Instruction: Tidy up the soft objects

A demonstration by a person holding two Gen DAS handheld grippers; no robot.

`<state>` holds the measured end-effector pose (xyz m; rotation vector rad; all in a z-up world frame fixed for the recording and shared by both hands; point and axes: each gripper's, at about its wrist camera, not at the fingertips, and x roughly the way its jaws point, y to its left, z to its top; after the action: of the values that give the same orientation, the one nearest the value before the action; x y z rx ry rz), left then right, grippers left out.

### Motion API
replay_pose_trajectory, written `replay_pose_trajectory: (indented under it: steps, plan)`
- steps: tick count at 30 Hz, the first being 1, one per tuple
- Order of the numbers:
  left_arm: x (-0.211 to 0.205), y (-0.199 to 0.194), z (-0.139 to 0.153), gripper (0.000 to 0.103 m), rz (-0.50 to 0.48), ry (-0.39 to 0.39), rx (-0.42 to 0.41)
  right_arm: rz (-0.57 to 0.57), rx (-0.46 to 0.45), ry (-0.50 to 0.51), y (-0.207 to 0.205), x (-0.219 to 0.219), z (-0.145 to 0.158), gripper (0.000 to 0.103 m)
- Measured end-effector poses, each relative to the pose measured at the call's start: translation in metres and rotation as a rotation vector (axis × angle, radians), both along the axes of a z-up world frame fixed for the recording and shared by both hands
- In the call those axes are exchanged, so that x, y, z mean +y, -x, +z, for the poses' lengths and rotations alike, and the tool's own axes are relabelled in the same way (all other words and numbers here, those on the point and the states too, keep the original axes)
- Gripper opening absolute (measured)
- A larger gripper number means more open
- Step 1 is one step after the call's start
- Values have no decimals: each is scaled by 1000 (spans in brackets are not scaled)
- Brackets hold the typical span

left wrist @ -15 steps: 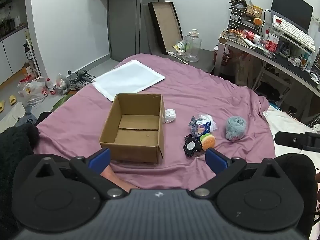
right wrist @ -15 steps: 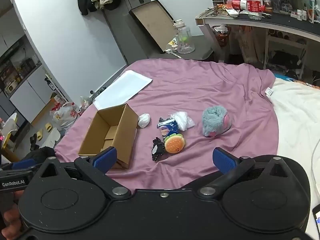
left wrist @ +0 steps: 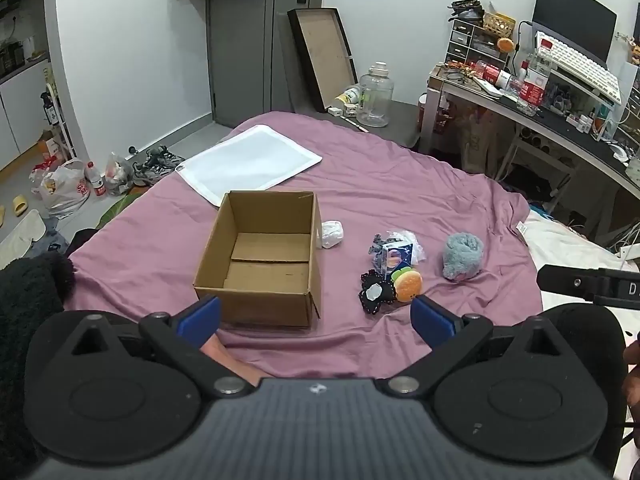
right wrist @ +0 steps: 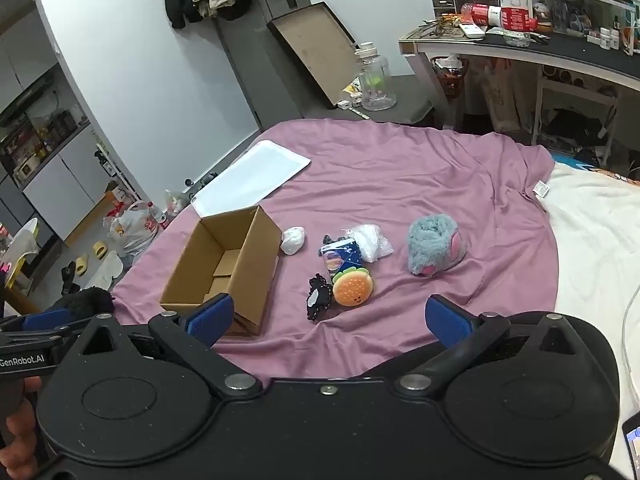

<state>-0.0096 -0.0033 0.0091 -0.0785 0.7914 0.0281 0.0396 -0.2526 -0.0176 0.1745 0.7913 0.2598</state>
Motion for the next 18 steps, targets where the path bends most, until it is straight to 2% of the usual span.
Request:
replay_pose_trajectory:
  steps: [18]
  plan:
    - [-1,0,0,100,3,14,1,11,5,39,-1,8,-2,103]
